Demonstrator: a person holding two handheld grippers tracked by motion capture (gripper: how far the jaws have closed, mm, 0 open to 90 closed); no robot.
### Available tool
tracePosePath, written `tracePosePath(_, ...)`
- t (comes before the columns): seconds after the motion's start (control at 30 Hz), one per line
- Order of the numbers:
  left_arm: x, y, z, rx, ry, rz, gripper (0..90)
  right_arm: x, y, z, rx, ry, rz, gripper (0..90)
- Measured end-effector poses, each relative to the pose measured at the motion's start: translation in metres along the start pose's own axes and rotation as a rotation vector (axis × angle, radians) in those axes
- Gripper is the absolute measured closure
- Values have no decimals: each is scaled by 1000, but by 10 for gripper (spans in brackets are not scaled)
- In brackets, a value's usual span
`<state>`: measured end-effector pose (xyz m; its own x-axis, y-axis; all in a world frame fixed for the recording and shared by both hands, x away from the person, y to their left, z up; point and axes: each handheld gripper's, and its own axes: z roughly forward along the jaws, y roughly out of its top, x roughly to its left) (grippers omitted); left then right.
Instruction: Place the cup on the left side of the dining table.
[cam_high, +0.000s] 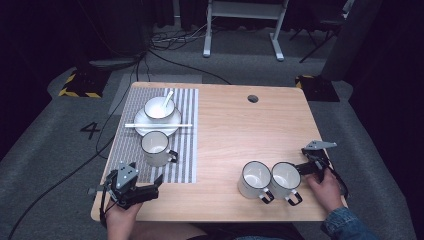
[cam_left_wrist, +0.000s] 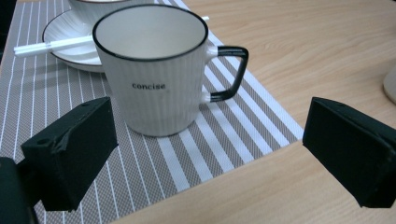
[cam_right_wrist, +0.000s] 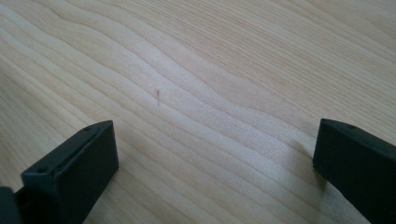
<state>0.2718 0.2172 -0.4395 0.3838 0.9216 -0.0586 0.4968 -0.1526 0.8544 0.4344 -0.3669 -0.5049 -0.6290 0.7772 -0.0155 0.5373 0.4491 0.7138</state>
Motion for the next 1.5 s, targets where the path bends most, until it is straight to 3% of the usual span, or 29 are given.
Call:
tracePosePath(0.23, -2, -12, -3, 42, 34, 21, 39, 0, 0, 0, 0, 0, 0, 2)
tracePosePath(0.4, 2, -24, -3, 103, 69, 36, 41, 0, 0, 0, 0, 0, 0, 2)
tracePosePath(0.6, 7, -35, -1, 152, 63, 14, 42, 0, 0, 0, 0, 0, 0, 3)
tracePosePath(0.8, 11, -43, 9, 270, 93, 9, 63, 0, 0, 0, 0, 0, 0, 2)
tracePosePath(1.2, 14, -51, 23, 383, 101, -27, 80, 0, 0, 0, 0, 0, 0, 2)
tracePosePath(1.3, 16, -52, 23, 372, 79, -44, 73, 0, 0, 0, 0, 0, -1, 2)
tracePosePath(1.43, 17, -55, 24, 345, 83, -23, 49, 0, 0, 0, 0, 0, -1, 2)
tracePosePath(1.5, 19, -64, 25, 271, 69, -7, 10, 0, 0, 0, 0, 0, 0, 2)
